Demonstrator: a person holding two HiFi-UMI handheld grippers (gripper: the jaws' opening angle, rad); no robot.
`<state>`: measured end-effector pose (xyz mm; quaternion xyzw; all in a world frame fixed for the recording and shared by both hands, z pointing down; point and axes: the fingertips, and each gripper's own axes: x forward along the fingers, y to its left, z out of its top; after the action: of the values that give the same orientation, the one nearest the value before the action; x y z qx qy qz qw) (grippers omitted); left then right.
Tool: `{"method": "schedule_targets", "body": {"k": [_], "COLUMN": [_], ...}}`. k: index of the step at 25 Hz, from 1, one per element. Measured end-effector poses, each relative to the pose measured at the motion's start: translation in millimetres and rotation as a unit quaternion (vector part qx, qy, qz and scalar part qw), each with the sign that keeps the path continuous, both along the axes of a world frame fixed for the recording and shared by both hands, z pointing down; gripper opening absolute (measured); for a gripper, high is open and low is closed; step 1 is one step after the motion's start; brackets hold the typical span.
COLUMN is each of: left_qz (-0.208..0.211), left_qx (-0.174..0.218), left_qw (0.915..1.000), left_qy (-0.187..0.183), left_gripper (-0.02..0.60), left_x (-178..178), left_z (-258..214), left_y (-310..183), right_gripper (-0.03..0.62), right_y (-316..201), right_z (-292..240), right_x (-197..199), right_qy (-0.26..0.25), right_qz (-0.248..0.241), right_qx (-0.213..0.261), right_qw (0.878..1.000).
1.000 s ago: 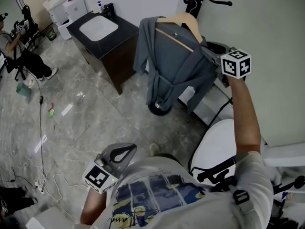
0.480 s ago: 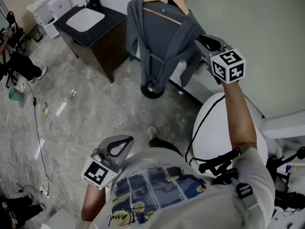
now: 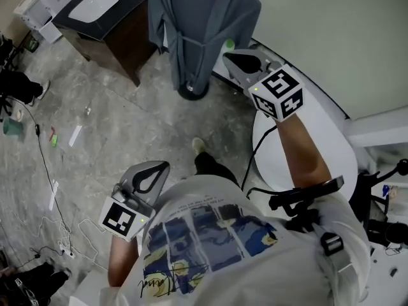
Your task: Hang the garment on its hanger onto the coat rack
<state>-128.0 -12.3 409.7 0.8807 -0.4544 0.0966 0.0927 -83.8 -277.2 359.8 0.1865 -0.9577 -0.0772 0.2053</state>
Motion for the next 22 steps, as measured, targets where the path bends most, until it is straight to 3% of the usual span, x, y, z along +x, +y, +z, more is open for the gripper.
{"method": "schedule_targets", "body": {"k": [4, 22], "left_qz": [0.008, -0.019], "left_qx": [0.003, -0.002], "left_qw": [0.9997, 0.9984], "left_qy": [-0.022, 0.054], "left_gripper": [0.002, 0.002], "left_x": [8.5, 11.5], "left_z": [3.3, -4.6], "left_y": [14.2, 34.4], "right_gripper": [0.003, 0.003], "right_y": [40.9, 162.0], "right_z": [8.1, 35.7], "right_x": [0.4, -0.5], "right_qy": [0.002, 0.01], "right_qz": [-0.011, -0.081], "right_qx": [-0.003, -0.05], "right_qw": [1.0, 0.995]}}
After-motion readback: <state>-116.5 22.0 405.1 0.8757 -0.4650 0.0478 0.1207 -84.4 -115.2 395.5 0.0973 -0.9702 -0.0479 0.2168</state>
